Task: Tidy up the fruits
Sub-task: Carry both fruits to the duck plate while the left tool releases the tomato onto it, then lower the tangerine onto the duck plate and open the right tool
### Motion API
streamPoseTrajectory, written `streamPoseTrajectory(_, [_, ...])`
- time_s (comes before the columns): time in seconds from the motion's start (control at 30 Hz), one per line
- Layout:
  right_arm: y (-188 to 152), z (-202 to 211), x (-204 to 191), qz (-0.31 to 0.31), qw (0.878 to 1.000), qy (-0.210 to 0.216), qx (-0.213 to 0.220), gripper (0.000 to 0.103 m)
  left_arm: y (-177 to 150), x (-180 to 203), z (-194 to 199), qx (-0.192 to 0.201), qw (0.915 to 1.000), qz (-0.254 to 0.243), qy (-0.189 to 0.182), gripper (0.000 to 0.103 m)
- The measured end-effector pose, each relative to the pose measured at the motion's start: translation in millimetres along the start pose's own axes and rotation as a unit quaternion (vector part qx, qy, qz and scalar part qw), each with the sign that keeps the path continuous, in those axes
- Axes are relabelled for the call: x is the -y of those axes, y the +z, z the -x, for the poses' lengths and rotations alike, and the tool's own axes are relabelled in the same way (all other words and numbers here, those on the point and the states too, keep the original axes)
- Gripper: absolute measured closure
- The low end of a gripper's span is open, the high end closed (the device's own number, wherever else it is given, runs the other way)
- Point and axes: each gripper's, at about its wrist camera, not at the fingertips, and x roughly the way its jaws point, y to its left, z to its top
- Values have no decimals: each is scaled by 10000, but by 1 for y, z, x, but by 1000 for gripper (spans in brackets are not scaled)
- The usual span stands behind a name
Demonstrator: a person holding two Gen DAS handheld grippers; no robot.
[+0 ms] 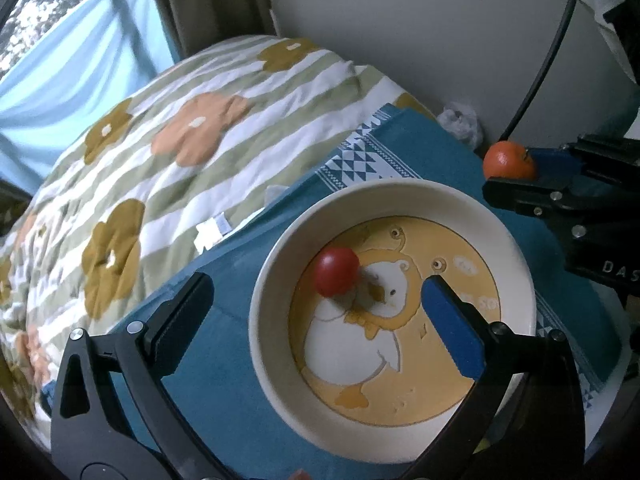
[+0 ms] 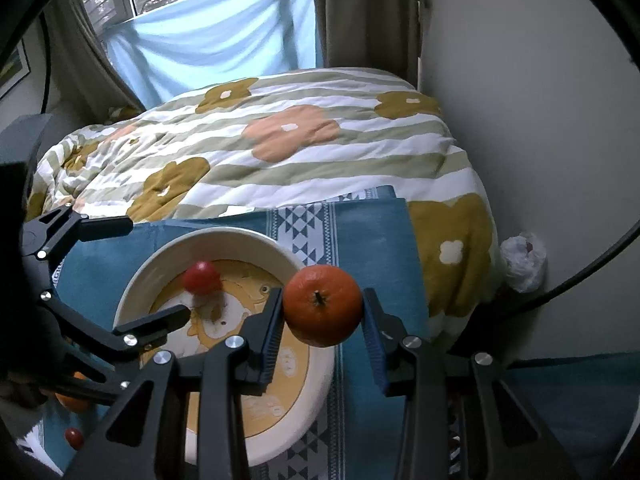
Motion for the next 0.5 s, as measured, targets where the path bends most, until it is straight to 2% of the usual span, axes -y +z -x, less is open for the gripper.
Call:
streamPoseTrajectory(0.17, [1,-5,-8,132,9999,103,-18,68,-7,-10,11,-9,9998,193,54,0])
streamPoseTrajectory(0.5, [6,-34,-22,360,9975,592,-153,68,-22,-39,23,-93,9968,724,316,0])
